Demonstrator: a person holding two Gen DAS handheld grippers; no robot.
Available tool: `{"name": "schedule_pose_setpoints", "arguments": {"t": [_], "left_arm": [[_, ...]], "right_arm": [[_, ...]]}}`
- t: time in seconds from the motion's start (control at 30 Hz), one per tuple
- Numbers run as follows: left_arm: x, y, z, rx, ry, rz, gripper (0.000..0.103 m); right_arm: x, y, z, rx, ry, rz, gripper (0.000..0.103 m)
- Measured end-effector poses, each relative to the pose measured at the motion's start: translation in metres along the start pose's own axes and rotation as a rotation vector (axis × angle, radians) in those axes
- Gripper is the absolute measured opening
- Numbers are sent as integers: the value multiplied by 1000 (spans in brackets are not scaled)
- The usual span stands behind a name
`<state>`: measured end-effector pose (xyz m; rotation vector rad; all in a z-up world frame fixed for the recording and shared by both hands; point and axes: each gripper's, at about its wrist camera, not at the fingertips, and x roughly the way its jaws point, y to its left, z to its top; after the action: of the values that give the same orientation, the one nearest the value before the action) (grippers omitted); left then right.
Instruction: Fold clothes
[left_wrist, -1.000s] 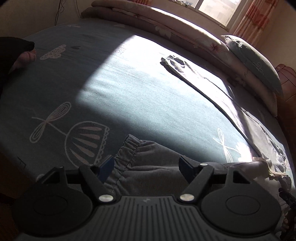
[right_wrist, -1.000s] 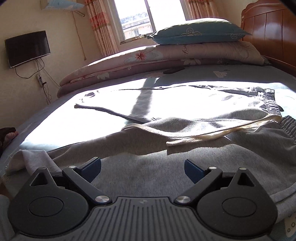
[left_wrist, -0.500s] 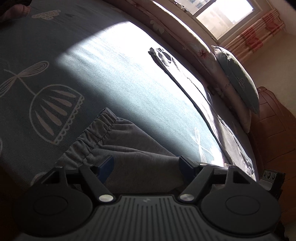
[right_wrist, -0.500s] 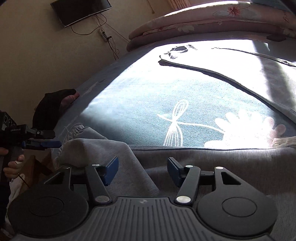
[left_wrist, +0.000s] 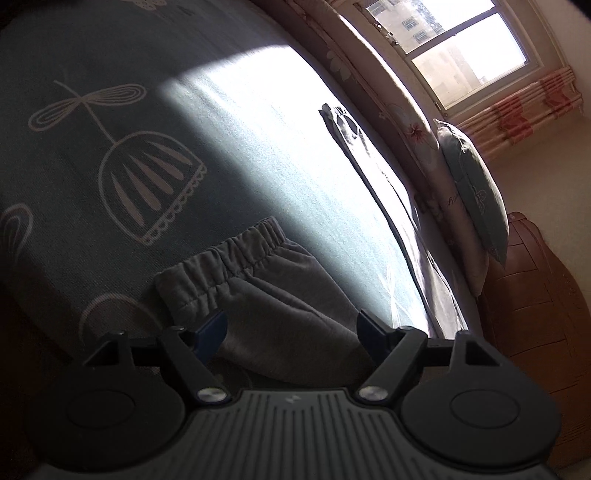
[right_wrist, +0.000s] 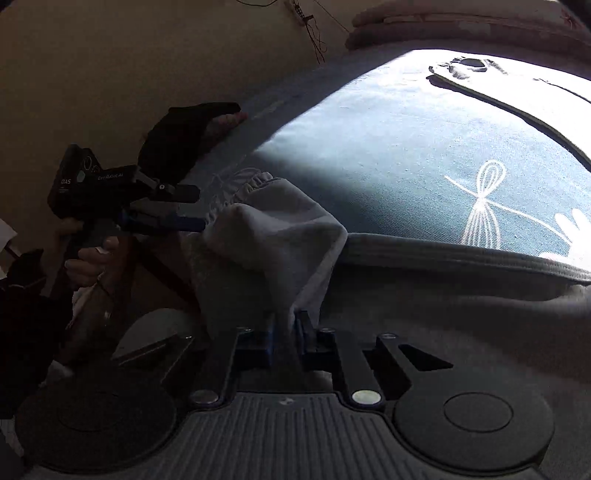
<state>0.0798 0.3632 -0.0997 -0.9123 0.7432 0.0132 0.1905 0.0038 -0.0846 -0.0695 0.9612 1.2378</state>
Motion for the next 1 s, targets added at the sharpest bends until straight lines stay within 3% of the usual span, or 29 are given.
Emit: {"name": "schedule_pose_setpoints", "arguments": {"t": [0.1, 0.2, 0.33, 0.53, 0.63, 0.8, 0.97, 1.0], "left_arm": [[-4, 6, -4, -35, 4, -15, 77], [-7, 9, -8, -49, 4, -11, 77], [-10, 8, -10, -41, 5, -15, 77], [-11, 5, -10, -20, 4, -42, 77], [-9, 7, -10, -20, 5, -58, 77], [-9, 16, -12, -63, 10, -121, 77], [-7, 25, -13, -115, 26, -192, 79], [-5, 27, -13, -120, 34, -203, 80]], "right_arm": [[2, 24, -19, -77, 67, 14, 15], [7, 37, -36, -110, 113, -4, 22], [-4, 32, -38, -56, 67, 6, 24], [-24, 11, 6, 40, -81, 43, 31], [-13, -3, 40, 80, -104, 55, 33], [52, -26, 93, 119, -17, 36, 38], [101, -27, 103, 80, 96, 13, 38], [104, -23, 103, 69, 93, 14, 31]]}}
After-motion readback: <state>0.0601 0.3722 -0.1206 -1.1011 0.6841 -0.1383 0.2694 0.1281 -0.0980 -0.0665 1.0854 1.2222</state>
